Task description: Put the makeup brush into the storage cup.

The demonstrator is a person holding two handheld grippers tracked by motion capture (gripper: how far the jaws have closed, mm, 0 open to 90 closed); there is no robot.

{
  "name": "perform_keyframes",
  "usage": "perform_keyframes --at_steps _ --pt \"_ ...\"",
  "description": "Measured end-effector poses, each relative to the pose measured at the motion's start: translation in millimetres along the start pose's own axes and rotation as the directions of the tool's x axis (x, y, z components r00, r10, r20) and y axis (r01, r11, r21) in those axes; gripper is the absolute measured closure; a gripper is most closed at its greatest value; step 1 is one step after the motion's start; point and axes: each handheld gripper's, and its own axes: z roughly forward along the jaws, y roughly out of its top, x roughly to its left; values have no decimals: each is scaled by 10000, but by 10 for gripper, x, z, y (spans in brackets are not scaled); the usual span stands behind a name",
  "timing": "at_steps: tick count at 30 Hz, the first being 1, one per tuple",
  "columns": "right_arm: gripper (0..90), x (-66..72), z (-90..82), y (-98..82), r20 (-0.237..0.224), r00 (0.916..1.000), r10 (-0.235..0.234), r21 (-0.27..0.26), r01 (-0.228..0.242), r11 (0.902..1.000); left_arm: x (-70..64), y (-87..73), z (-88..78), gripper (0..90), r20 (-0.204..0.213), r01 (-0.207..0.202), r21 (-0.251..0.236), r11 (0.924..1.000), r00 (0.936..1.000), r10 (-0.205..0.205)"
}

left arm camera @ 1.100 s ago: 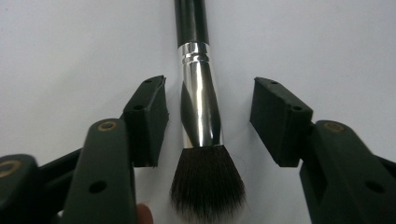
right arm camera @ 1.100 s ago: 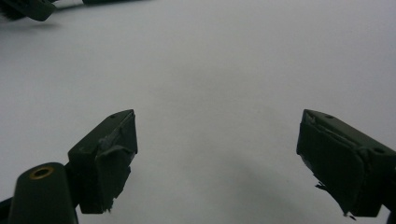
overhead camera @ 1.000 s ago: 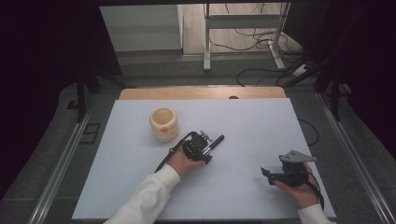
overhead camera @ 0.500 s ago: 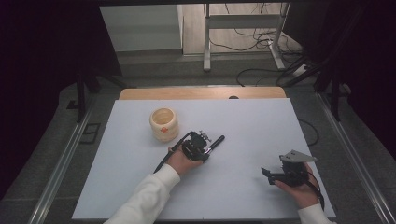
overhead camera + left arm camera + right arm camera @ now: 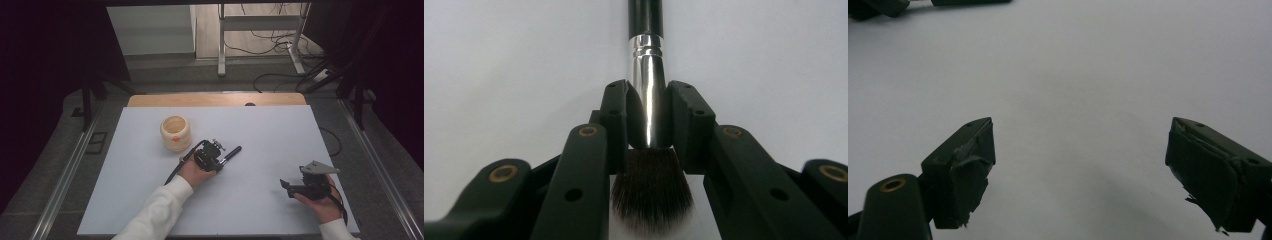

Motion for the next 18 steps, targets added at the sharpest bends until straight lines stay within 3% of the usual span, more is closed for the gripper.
perform_keyframes --at_steps 4,13,18 --pt "135 2 -8 4 21 10000 -19 -56 19 10000 60 -25 -130 706 325 140 -425 9990 9994 -127" --pt "136 16 -17 13 51 10000 -66 -136 67 9999 95 -108 -340 706 485 -21 -726 9974 9988 56" --pt "136 27 -23 19 18 10000 -94 -188 94 9998 104 -192 -457 706 662 13 -1143 9934 9978 63"
